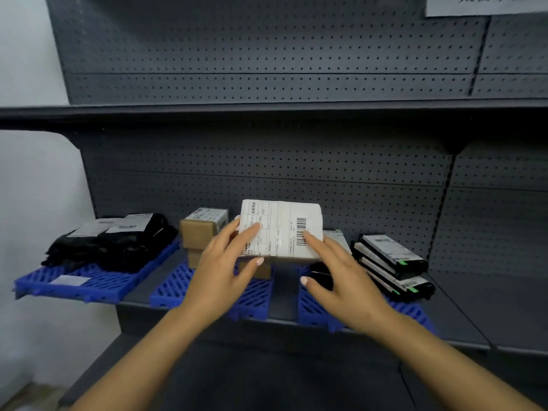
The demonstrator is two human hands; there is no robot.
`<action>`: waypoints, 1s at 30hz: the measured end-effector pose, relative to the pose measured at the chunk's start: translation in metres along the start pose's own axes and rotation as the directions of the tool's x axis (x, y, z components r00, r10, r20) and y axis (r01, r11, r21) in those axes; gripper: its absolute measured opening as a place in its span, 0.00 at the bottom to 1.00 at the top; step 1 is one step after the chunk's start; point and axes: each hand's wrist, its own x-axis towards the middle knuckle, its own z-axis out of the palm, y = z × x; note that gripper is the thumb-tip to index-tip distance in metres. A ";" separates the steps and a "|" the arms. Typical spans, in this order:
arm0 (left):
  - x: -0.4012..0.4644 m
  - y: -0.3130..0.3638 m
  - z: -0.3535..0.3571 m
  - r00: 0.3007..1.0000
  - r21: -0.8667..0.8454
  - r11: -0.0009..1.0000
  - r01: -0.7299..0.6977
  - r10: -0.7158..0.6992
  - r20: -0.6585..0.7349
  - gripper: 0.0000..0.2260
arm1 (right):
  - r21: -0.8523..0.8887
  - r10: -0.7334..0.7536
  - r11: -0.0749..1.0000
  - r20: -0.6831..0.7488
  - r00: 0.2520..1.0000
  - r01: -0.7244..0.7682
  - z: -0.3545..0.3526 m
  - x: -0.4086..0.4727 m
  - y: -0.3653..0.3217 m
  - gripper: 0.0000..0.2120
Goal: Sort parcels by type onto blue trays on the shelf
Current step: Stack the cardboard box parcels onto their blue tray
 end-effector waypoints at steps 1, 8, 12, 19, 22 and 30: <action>0.002 -0.010 -0.002 1.000 0.005 1.000 0.000 0.000 -0.011 0.24 | 0.005 -0.003 1.000 0.005 1.000 0.003 0.006 0.011 -0.002 0.33; 0.034 -0.092 -0.020 0.999 0.050 0.998 0.030 -0.028 -0.036 0.24 | 0.033 -0.026 0.999 0.029 0.999 0.025 0.054 0.092 -0.010 0.33; 0.057 -0.143 -0.027 0.997 0.042 0.997 0.070 -0.068 -0.032 0.24 | 0.039 -0.023 0.999 0.045 0.999 0.022 0.079 0.139 -0.018 0.33; 0.091 -0.221 -0.035 0.989 -0.002 0.989 0.146 -0.146 -0.005 0.24 | 0.017 -0.041 0.999 0.045 0.998 0.041 0.124 0.216 -0.023 0.34; 0.103 -0.250 -0.038 0.990 0.003 0.990 0.142 -0.142 0.016 0.26 | -0.008 -0.035 0.999 0.040 0.999 0.035 0.142 0.240 -0.023 0.35; 0.122 -0.297 -0.036 0.982 0.006 0.990 0.140 -0.139 0.125 0.28 | -0.024 0.001 1.000 0.069 0.998 0.001 0.167 0.266 -0.026 0.37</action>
